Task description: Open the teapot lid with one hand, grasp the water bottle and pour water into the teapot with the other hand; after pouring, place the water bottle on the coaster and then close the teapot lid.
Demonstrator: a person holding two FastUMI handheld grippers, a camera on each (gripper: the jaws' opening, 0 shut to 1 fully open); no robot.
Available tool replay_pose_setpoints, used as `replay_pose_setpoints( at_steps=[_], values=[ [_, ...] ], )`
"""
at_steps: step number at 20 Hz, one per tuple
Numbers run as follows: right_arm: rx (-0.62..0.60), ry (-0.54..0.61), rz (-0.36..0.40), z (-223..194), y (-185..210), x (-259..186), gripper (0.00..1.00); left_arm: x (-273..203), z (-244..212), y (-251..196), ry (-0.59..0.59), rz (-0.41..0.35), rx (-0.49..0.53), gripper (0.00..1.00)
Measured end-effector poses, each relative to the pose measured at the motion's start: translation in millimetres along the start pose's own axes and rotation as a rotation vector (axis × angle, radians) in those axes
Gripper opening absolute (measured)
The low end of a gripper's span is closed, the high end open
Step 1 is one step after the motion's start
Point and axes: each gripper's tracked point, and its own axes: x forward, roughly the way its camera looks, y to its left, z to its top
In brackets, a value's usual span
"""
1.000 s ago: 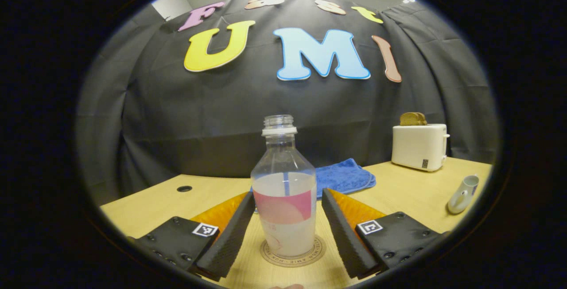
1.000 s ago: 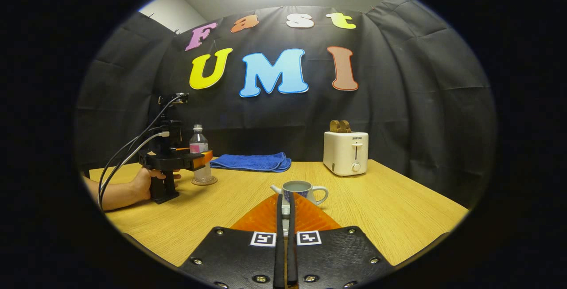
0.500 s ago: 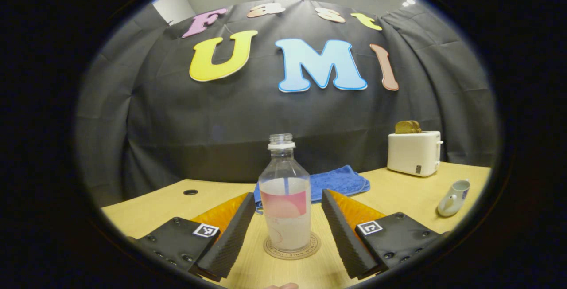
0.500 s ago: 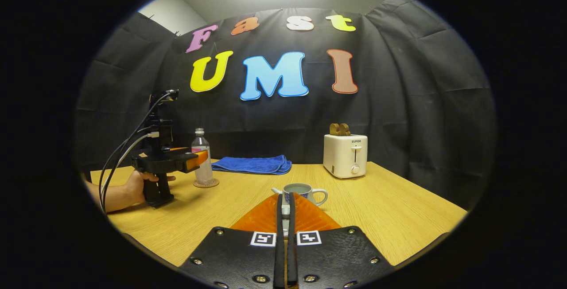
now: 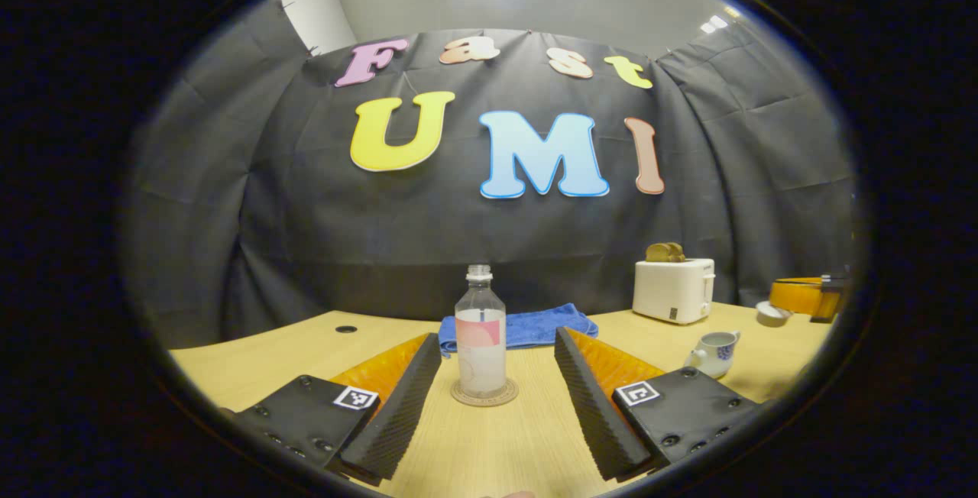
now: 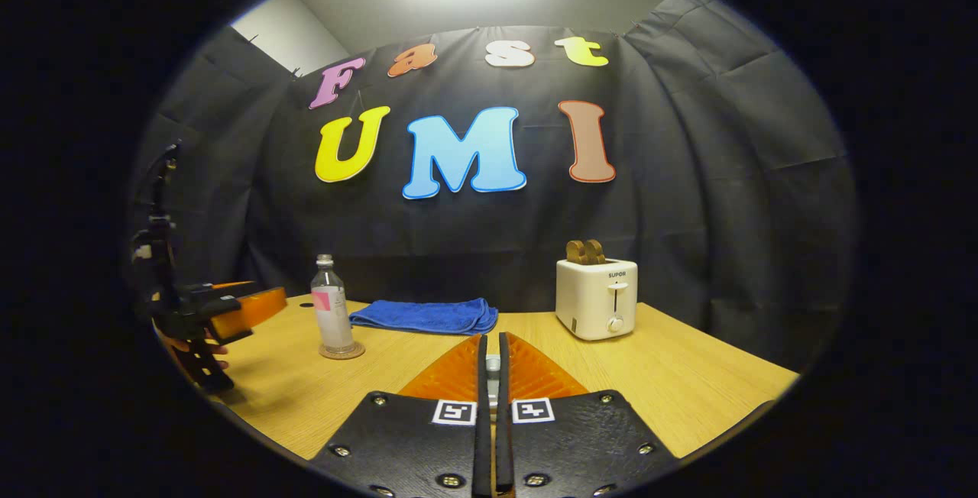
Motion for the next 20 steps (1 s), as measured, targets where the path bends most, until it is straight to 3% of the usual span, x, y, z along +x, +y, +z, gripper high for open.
replay_pose_setpoints(
  at_steps=[4, 8, 20],
  values=[
    [-0.003, 0.060, -0.023, -22, -5, 42, 0.02, -23, 14, -9, -0.028, -0.029, -0.008, 1.00],
    [0.014, 0.108, -0.054, -41, -14, 64, 0.03, -21, -1, -7, 0.007, -0.031, -0.081, 1.00],
    [0.000, 0.172, -0.047, -63, -7, 74, 0.04, -24, -4, -7, 0.010, -0.024, -0.071, 1.00]
  ],
)
